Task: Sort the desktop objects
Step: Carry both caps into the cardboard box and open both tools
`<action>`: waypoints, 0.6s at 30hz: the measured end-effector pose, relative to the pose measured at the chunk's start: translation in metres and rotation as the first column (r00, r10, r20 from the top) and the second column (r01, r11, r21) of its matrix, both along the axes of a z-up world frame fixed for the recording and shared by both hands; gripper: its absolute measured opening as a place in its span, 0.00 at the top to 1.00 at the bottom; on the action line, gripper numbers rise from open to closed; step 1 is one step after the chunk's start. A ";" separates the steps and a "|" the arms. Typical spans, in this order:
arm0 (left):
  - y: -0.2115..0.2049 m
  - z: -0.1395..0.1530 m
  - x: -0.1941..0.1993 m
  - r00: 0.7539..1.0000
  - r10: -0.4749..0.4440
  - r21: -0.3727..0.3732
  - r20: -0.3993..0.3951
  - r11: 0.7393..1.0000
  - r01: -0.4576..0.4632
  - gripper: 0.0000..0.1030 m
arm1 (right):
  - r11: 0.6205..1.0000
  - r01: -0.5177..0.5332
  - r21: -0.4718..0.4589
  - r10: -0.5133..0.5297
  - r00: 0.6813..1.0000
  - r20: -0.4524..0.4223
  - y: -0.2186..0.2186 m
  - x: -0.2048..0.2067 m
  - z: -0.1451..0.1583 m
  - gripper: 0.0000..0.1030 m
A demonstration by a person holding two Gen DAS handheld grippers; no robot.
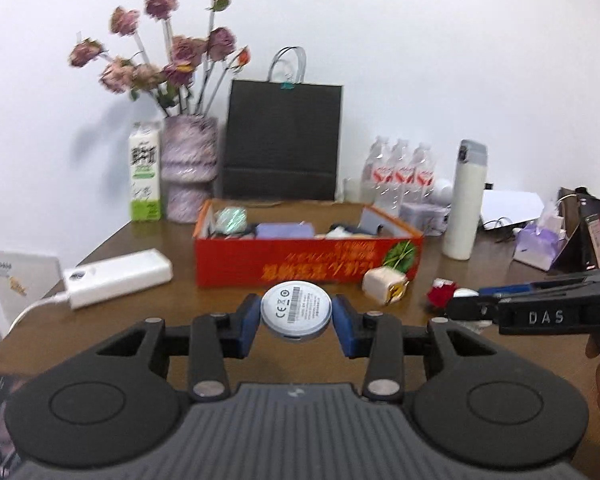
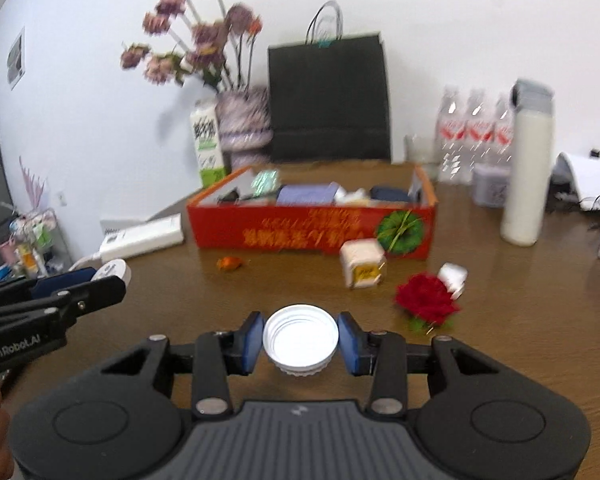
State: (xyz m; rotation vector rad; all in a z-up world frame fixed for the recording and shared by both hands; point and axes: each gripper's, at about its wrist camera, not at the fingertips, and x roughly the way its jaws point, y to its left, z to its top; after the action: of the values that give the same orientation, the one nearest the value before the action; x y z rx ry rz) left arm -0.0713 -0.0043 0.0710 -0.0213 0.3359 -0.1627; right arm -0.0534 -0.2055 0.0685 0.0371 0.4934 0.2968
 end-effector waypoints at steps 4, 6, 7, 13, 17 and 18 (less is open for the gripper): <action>0.001 0.025 0.043 0.999 -0.051 -0.010 0.000 0.999 0.051 0.61 | 1.000 0.006 -0.012 -0.006 0.998 0.064 -0.004 0.026 0.023 0.62; 0.003 0.041 0.080 0.997 -0.080 -0.011 -0.006 0.997 0.080 0.61 | 1.000 0.002 -0.003 -0.002 0.996 0.088 -0.007 0.057 0.037 0.62; 0.005 0.049 0.104 0.996 -0.086 -0.017 -0.016 0.996 0.086 0.61 | 1.000 -0.003 0.010 0.002 0.996 0.088 -0.007 0.074 0.044 0.62; -0.003 0.064 0.267 0.986 -0.096 -0.026 -0.133 0.995 0.093 0.61 | 0.996 0.016 0.092 -0.013 0.999 -0.030 -0.005 0.227 0.065 0.62; -0.009 0.037 0.358 0.967 -0.031 -0.005 -0.253 1.000 0.031 0.61 | 0.996 0.043 0.076 -0.031 0.988 -0.154 0.003 0.321 0.048 0.62; -0.010 0.029 0.378 0.956 -0.023 0.005 -0.292 1.000 0.025 0.61 | 0.996 0.052 0.077 -0.038 0.984 -0.175 0.005 0.340 0.042 0.62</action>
State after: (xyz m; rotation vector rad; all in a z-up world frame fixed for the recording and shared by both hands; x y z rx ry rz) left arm 0.3064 -0.0141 0.1000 -0.0332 0.6326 -0.1828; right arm 0.2866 -0.2009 0.1109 0.1541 0.6529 0.2706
